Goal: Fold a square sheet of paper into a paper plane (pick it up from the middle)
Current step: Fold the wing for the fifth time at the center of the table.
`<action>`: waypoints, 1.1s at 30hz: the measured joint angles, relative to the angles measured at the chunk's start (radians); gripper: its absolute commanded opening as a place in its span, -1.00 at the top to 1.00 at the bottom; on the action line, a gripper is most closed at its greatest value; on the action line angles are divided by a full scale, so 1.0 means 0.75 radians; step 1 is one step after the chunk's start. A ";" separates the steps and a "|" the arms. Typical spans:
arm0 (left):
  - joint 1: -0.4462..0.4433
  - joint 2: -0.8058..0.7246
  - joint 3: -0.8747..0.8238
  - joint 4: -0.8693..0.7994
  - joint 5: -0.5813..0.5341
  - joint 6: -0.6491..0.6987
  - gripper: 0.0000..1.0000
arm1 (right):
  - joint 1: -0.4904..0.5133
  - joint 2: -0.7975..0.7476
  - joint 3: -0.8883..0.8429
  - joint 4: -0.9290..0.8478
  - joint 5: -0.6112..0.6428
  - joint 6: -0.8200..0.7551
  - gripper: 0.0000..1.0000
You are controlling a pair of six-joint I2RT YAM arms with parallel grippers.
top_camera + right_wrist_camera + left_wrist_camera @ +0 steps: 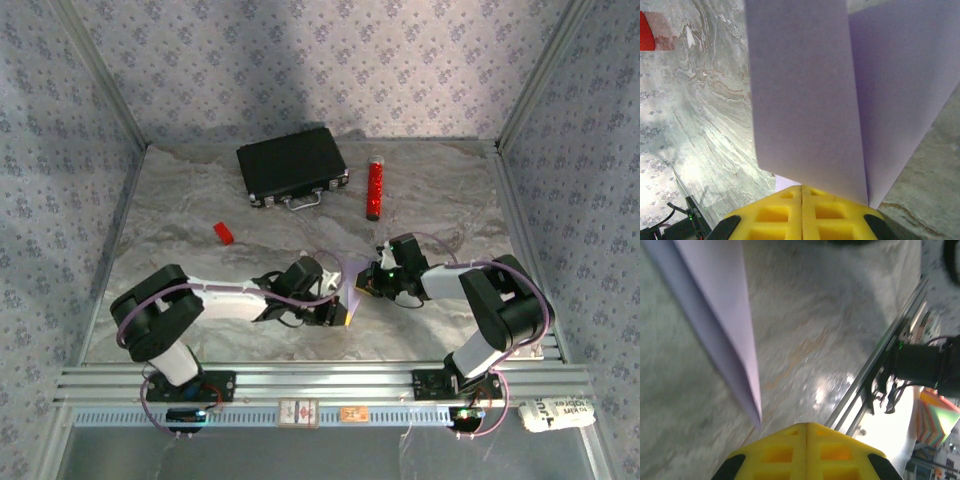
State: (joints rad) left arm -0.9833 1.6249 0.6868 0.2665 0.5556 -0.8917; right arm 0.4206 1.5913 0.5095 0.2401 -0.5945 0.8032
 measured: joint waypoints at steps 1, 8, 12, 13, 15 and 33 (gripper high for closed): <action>0.009 0.022 0.027 0.021 -0.002 -0.006 0.91 | 0.000 0.000 0.000 0.001 0.001 0.001 0.86; 0.037 0.207 0.184 0.101 -0.032 -0.026 0.91 | 0.001 0.000 0.000 0.002 0.000 0.002 0.85; 0.037 0.281 0.212 0.090 -0.082 -0.025 0.91 | 0.002 0.000 0.000 0.002 0.001 0.006 0.85; 0.037 0.297 0.218 0.076 -0.101 -0.024 0.92 | 0.002 0.000 0.000 0.003 0.001 0.006 0.85; 0.037 0.315 0.222 0.050 -0.130 -0.023 0.93 | 0.002 0.000 0.000 0.003 0.001 0.007 0.85; 0.037 0.254 0.099 0.090 -0.149 0.074 1.00 | 0.015 -0.132 0.007 -0.169 0.106 0.005 0.78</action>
State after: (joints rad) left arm -0.9554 1.8153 0.7612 0.3336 0.4442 -0.8360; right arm 0.4316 1.4921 0.5144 0.1131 -0.5152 0.8066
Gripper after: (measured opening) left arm 0.045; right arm 0.108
